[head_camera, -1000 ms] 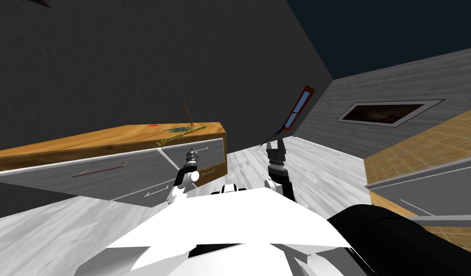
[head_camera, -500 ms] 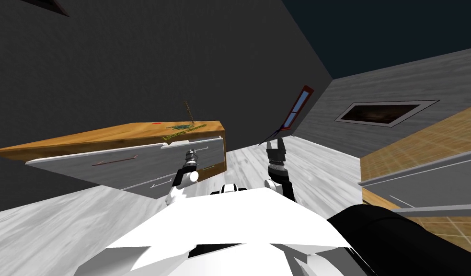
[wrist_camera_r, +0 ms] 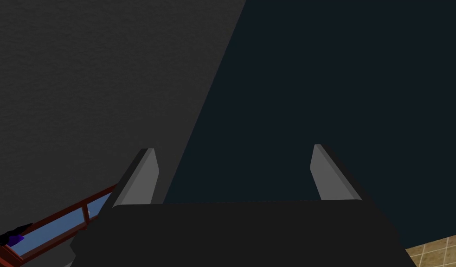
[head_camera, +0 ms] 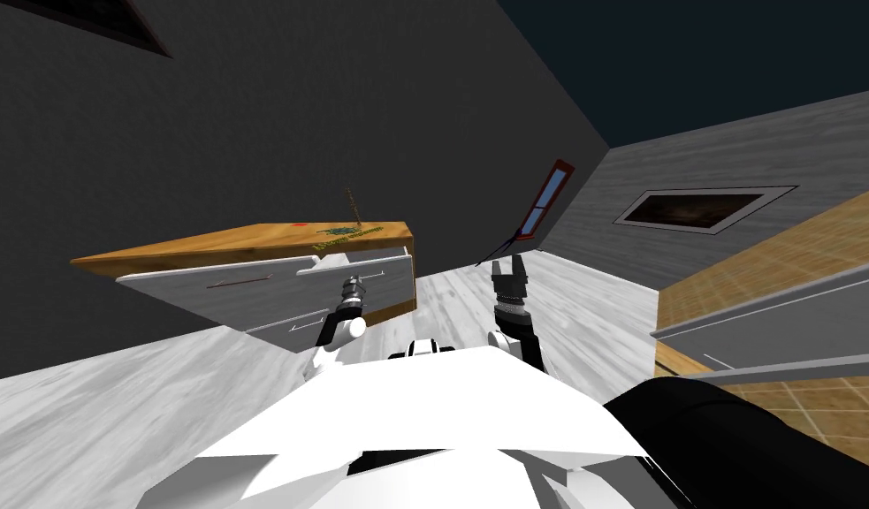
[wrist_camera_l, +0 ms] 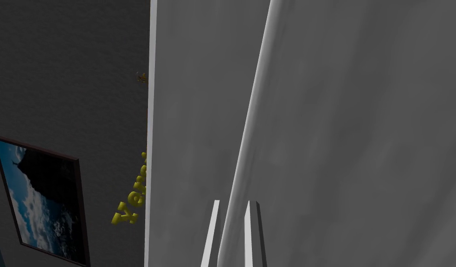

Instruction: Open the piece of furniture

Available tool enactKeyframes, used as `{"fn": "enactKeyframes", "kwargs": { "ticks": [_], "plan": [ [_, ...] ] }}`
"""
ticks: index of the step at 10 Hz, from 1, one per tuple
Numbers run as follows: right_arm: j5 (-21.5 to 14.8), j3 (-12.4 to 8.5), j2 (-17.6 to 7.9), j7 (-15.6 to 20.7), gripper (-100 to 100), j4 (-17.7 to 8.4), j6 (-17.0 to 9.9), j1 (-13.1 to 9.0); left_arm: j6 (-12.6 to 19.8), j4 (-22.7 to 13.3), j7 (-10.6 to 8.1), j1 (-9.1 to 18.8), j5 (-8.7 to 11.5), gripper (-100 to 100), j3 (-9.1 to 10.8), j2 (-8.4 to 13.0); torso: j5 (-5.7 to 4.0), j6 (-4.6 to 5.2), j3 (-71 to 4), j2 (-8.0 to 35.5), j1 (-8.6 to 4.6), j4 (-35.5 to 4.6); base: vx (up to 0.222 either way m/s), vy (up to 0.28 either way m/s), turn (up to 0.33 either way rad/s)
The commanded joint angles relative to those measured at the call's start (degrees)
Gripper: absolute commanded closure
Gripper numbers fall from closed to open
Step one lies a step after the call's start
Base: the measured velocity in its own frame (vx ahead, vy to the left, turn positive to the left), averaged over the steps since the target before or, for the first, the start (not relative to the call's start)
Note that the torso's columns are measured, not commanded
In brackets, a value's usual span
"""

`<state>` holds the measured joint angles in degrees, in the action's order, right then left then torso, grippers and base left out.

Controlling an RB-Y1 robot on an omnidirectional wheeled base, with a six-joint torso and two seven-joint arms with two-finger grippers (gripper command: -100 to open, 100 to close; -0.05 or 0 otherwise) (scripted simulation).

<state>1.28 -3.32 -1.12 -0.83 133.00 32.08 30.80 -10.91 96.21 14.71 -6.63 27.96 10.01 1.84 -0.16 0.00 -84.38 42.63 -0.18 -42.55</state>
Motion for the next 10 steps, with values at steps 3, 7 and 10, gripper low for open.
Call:
{"fn": "enactKeyframes", "kwargs": {
  "ticks": [3, 7, 10],
  "plan": [
    [0.0, 0.0, 0.0, 0.0, 0, 0.0, 0.0, 0.0, 4.4, 4.1, 0.94, -0.8, 1.3, -100, 0.96, -0.2, 0.04, -0.03, -0.4, -0.6, 0.15, 0.2, -0.030, -0.028, 0.044],
    [0.0, 0.0, 0.0, 0.0, 0, 0.0, 0.0, 0.0, 9.7, 9.1, 2.01, -1.0, 2.9, -100, 2.52, -0.3, 0.15, 0.03, -0.2, -0.4, 0.22, 0.3, 0.030, -0.029, 0.041],
    [0.0, 0.0, 0.0, 0.0, 0, 0.0, 0.0, 0.0, 13.7, 12.7, 2.82, -1.2, 4.1, -100, 3.70, -0.4, 0.08, -0.03, -0.1, -0.2, 0.12, 0.1, 0.018, -0.026, 0.044]
  ]
}}
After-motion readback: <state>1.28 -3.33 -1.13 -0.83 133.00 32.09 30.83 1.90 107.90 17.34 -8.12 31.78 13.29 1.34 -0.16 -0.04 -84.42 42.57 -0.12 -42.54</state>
